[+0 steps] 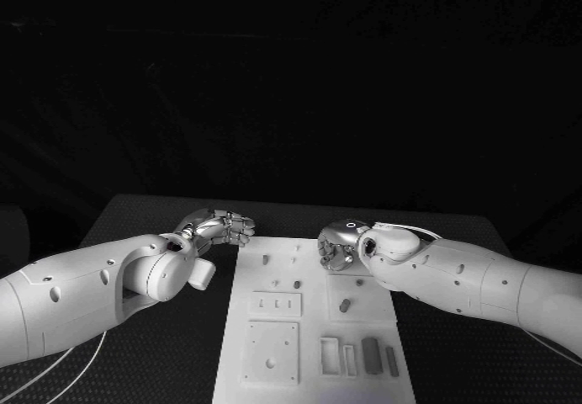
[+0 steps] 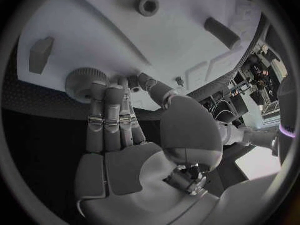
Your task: Assemble the parts on the task board
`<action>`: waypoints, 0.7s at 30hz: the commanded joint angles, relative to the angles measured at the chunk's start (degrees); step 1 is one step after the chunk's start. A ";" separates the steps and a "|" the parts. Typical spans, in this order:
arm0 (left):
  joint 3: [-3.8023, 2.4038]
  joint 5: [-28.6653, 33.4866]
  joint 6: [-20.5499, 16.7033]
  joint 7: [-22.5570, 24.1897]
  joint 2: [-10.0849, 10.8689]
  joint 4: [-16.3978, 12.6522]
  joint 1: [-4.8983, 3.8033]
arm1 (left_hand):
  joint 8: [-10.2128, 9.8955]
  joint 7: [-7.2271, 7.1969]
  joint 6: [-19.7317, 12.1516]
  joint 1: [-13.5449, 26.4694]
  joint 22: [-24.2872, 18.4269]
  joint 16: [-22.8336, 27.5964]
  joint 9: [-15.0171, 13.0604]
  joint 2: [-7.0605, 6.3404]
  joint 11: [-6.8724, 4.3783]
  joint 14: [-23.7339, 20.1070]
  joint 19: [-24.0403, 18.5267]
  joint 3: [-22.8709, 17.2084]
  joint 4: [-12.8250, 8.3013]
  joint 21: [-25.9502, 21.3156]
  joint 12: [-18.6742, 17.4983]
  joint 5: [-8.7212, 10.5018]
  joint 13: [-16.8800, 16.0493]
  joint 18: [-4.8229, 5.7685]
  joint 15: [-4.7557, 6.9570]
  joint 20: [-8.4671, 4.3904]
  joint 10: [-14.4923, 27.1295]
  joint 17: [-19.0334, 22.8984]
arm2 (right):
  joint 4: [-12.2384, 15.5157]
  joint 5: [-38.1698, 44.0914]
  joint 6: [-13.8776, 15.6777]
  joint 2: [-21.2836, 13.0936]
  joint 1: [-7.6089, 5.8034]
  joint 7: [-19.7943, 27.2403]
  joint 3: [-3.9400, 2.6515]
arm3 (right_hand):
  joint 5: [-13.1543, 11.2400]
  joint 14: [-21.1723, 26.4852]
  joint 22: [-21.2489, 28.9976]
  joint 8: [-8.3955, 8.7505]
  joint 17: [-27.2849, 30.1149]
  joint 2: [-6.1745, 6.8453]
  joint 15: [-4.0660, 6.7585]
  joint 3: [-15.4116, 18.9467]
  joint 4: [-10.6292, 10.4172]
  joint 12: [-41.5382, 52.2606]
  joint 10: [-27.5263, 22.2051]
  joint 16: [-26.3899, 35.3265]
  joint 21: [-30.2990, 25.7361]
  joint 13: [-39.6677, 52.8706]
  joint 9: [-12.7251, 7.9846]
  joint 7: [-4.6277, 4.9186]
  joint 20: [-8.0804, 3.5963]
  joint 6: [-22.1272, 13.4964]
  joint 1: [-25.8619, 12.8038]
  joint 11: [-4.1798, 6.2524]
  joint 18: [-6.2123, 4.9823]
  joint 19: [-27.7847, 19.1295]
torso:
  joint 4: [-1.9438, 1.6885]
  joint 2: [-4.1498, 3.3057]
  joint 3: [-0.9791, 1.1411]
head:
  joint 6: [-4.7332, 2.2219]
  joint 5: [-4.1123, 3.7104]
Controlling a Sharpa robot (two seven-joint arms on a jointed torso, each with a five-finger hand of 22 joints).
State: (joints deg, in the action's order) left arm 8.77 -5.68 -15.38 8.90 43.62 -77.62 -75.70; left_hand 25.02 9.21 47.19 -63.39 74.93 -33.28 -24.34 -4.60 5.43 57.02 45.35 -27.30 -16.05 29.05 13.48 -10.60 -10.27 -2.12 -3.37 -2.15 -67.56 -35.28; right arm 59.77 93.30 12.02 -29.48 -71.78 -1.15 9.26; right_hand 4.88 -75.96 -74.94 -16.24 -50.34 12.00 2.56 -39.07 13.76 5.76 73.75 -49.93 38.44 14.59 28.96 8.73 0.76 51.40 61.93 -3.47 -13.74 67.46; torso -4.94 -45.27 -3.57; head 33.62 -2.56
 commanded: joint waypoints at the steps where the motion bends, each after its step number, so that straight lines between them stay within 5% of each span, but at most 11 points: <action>1: -0.05 -0.20 0.61 0.75 -0.04 -0.15 -0.07 | -0.33 0.43 0.06 0.59 1.20 -0.39 -0.11 0.04 0.22 0.03 -0.12 -0.18 0.32 0.41 -0.35 -0.07 -0.10 -0.51 -0.08 -0.14 0.13 -0.08 | 0.01 0.77 -1.47 0.25 0.76 -0.03 0.46 | -0.42 0.05 -1.27 0.06 -0.11 -0.01 0.43 -0.54 -0.10 -0.11 0.31 -0.36 0.43 0.24 -0.27 0.24 -0.32 0.71 0.40 0.06 -1.26 -0.07 | 0.01 -0.59 0.10 | -0.28 -0.04; 8: -0.05 -0.20 0.71 0.63 -0.08 -0.05 -0.07 | -0.39 0.45 0.04 0.63 1.19 -0.40 -0.14 0.04 0.23 0.05 -0.13 -0.20 0.31 0.44 -0.37 -0.09 -0.12 -0.52 -0.07 -0.14 0.12 -0.10 | 0.21 1.51 -1.62 0.23 0.79 -0.15 0.46 | -1.16 -0.09 -1.29 -0.82 -0.36 -0.39 0.99 -1.29 -0.20 0.48 1.88 -0.99 1.27 1.51 -0.09 -0.28 -0.51 2.60 0.63 0.65 -1.26 0.11 | -0.04 -0.88 0.17 | -0.33 -0.06; 14: -0.05 -0.20 0.66 0.60 -0.03 0.12 -0.07 | -0.41 0.46 0.04 0.63 1.19 -0.41 -0.16 0.05 0.23 0.05 -0.13 -0.21 0.30 0.46 -0.39 -0.10 -0.13 -0.52 -0.06 -0.14 0.12 -0.11 | 0.66 2.53 -0.47 0.02 0.96 -0.29 0.46 | -1.77 -0.69 -1.38 -2.32 -1.14 -1.00 1.91 -3.61 0.33 1.25 3.90 -2.83 3.16 3.48 0.59 -1.64 -1.12 5.93 2.23 1.58 -1.26 0.82 | -0.04 -1.20 0.22 | -0.64 -0.13; 15: -0.05 -0.20 0.66 0.59 -0.03 0.15 -0.07 | -0.41 0.46 0.04 0.63 1.19 -0.41 -0.17 0.05 0.23 0.05 -0.13 -0.22 0.30 0.46 -0.39 -0.10 -0.13 -0.52 -0.06 -0.14 0.11 -0.11 | 0.72 2.53 -0.25 0.01 0.96 -0.33 0.46 | -1.76 -0.82 -1.41 -2.56 -1.33 -1.26 2.11 -4.04 0.50 1.43 4.33 -3.21 3.52 3.78 0.71 -1.86 -1.23 6.49 2.62 1.76 -1.26 0.96 | -0.24 -1.60 -0.03 | -1.08 -0.35; 16: -0.04 -0.20 0.67 0.59 -0.06 0.21 -0.07 | -0.42 0.46 0.04 0.63 1.19 -0.41 -0.17 0.06 0.23 0.05 -0.14 -0.23 0.30 0.47 -0.39 -0.10 -0.14 -0.53 -0.06 -0.15 0.11 -0.11 | 0.84 2.58 0.12 0.01 0.98 -0.47 0.46 | -1.78 -0.82 -1.41 -2.77 -1.57 -1.57 2.30 -4.66 0.70 1.57 4.75 -3.66 3.99 4.15 0.80 -2.09 -1.35 7.05 3.05 1.97 -1.26 1.07 | -0.96 -3.09 -0.93 | -2.63 -1.28; 21: -0.04 -0.20 0.68 0.57 -0.15 0.29 -0.07 | -0.44 0.47 0.04 0.64 1.19 -0.41 -0.20 0.05 0.24 0.05 -0.14 -0.24 0.28 0.49 -0.41 -0.10 -0.15 -0.53 -0.06 -0.15 0.11 -0.12 | 1.37 2.72 2.16 0.02 1.02 -1.31 0.46 | -1.85 -0.72 -1.39 -3.30 -2.25 -2.29 2.91 -6.70 1.08 2.01 6.17 -4.98 5.54 5.48 1.09 -2.73 -1.71 8.79 3.60 2.61 -1.26 1.30 | -1.06 -3.40 -0.96 | -3.29 -1.52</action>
State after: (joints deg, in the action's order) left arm 8.82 -5.68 -15.38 8.89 43.61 -77.15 -75.70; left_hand 24.80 9.21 47.18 -63.40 74.91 -33.50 -24.45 -4.60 5.43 57.02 45.35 -27.46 -15.89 29.27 13.25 -10.60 -10.36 -2.07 -3.37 -2.14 -67.56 -35.32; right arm 61.41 94.44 17.14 -29.67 -72.74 -1.24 8.42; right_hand 3.10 -76.68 -75.10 -19.12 -52.50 10.60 5.16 -45.53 14.85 7.70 79.56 -54.73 43.64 19.93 30.02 6.30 -0.45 59.36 64.39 -0.72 -13.50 68.68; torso -5.75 -48.02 -4.26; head 30.87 -3.86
